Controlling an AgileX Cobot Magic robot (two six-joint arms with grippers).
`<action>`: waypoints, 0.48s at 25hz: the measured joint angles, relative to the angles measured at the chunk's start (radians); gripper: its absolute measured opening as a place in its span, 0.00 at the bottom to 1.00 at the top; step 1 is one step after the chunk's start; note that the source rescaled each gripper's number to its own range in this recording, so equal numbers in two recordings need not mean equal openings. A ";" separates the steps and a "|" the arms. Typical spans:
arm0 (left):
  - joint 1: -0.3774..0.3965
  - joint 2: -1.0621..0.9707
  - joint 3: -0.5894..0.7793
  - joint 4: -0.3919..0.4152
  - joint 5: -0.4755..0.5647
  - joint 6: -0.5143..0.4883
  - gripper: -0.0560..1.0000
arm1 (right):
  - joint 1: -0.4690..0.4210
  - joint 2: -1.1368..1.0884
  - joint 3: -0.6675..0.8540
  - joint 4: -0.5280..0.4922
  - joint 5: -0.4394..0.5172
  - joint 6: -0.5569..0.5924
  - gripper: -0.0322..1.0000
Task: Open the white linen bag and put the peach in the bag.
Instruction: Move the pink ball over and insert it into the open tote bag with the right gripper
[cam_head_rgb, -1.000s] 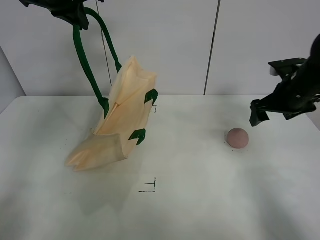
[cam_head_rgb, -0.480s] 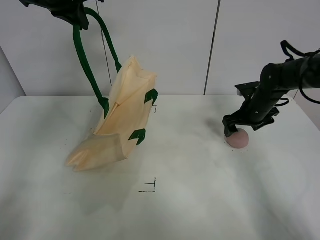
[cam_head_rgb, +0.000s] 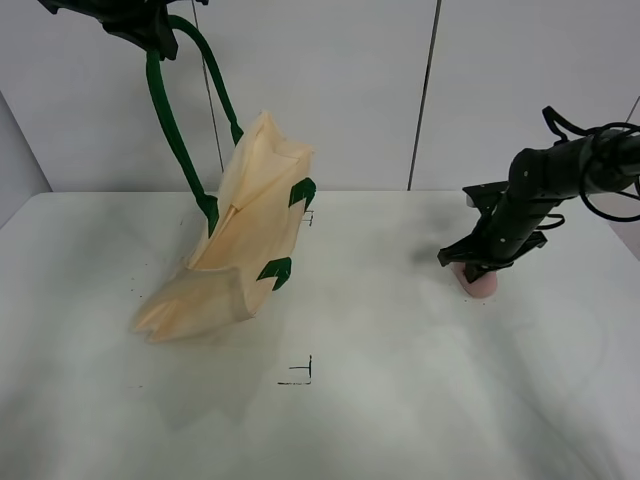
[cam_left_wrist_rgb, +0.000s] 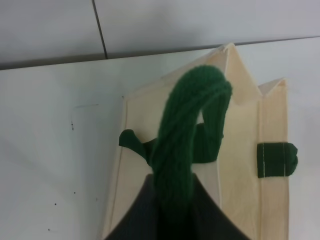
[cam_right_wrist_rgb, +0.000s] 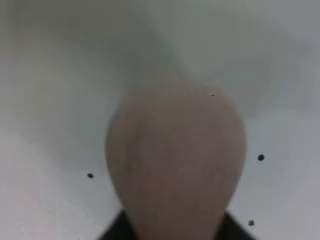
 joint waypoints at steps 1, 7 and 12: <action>0.000 0.000 0.000 0.000 0.000 0.000 0.05 | 0.000 -0.010 0.000 0.005 0.007 0.000 0.03; 0.000 -0.001 0.000 0.000 0.000 0.000 0.05 | 0.000 -0.170 -0.026 0.097 0.048 -0.063 0.03; 0.000 -0.002 0.000 0.000 0.000 0.000 0.05 | 0.034 -0.236 -0.232 0.208 0.255 -0.168 0.03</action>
